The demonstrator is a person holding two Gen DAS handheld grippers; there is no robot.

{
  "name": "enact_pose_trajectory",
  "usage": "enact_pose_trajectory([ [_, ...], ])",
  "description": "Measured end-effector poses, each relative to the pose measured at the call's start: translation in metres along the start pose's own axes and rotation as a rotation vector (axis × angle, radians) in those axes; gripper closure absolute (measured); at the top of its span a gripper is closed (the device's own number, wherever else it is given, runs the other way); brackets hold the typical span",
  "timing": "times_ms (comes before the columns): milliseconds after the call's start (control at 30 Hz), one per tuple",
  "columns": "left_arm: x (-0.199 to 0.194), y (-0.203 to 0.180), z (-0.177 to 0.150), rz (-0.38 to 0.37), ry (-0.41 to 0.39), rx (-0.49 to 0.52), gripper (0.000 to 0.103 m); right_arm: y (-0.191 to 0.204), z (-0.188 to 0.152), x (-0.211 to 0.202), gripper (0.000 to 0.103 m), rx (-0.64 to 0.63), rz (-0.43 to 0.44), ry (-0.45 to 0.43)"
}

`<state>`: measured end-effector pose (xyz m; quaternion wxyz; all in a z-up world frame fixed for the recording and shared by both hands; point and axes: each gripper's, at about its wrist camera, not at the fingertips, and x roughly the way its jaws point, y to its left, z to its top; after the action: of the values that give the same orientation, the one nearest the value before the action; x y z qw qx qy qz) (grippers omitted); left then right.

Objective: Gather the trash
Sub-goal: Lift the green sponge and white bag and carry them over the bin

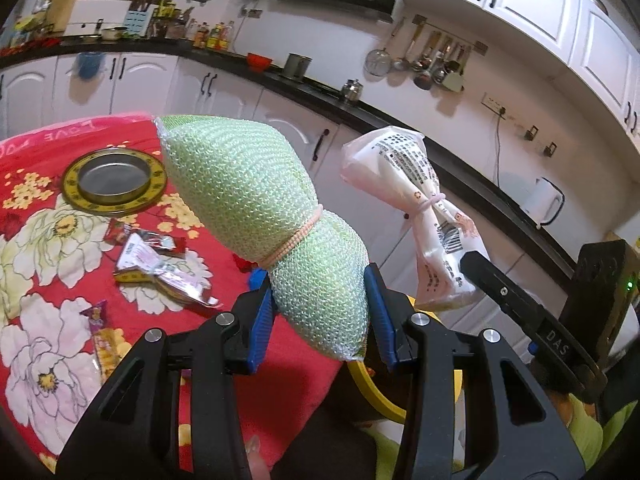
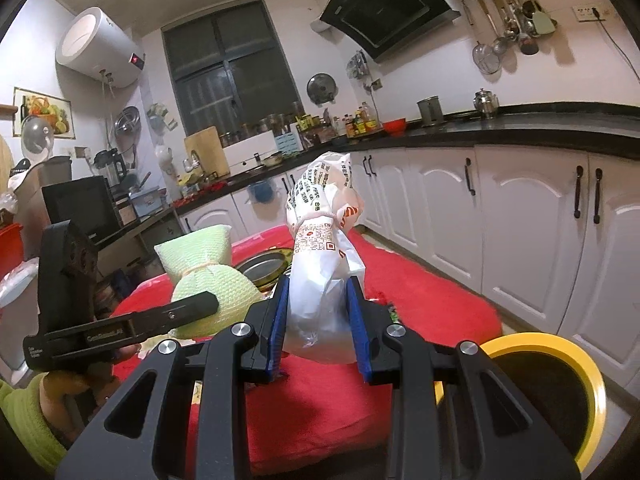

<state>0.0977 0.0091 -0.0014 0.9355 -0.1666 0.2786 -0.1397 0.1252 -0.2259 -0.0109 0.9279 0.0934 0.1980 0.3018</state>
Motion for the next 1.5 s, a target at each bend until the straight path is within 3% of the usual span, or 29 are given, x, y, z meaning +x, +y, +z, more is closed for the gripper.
enact_pose_trajectory([
  [733,0.021,-0.057,-0.029,-0.095,0.048,0.092,0.068,-0.043,-0.005,-0.051,0.076,0.043,-0.134,-0.034],
  [1500,0.067,-0.107,-0.064,-0.188,0.18,0.157,0.068,-0.099,-0.03,-0.095,0.076,0.108,-0.242,-0.033],
])
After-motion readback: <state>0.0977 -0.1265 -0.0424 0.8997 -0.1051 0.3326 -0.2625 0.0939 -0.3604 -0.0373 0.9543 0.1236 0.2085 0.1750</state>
